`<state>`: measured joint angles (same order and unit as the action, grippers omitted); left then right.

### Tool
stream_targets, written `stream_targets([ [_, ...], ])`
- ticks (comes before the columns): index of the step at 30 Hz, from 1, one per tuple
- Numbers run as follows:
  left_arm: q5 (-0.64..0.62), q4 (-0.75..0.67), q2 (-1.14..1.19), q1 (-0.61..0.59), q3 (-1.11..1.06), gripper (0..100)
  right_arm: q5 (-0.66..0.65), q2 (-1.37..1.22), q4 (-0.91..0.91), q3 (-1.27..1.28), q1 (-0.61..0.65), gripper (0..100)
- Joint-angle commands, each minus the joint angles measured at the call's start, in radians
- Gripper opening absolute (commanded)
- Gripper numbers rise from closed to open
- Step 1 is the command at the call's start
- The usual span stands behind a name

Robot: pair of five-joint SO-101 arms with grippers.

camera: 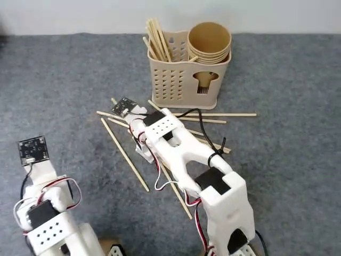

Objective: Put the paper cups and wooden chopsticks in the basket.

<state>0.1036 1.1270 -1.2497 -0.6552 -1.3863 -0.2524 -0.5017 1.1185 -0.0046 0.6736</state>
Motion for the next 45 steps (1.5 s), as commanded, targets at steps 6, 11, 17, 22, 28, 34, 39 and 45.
stream_targets([
  [6, 0.009, -0.018, -0.020, 0.000, 0.002, 1, -0.012, 0.064, 0.004, -0.012, -0.019, 0.8],
  [11, 0.009, -0.064, -0.020, 0.002, -0.027, 1, -0.011, 0.211, 0.088, -0.012, -0.019, 0.8],
  [17, 0.009, -0.075, -0.020, 0.002, -0.033, 1, -0.011, 0.384, 0.185, -0.012, -0.019, 0.8],
  [22, 0.009, -0.075, -0.020, 0.002, -0.033, 1, -0.009, 0.495, 0.228, -0.012, -0.019, 0.8],
  [28, 0.009, -0.075, -0.020, 0.002, -0.033, 1, -0.009, 0.572, 0.220, -0.012, -0.019, 0.8],
  [34, 0.009, -0.075, -0.020, 0.002, -0.035, 1, -0.009, 0.590, 0.177, -0.017, -0.022, 0.8],
  [39, 0.009, -0.075, -0.020, 0.003, -0.035, 1, -0.008, 0.591, 0.090, -0.040, -0.022, 0.8],
  [45, 0.009, -0.077, -0.020, 0.005, -0.041, 1, 0.071, 0.587, 0.074, -0.270, -0.019, 0.8],
])
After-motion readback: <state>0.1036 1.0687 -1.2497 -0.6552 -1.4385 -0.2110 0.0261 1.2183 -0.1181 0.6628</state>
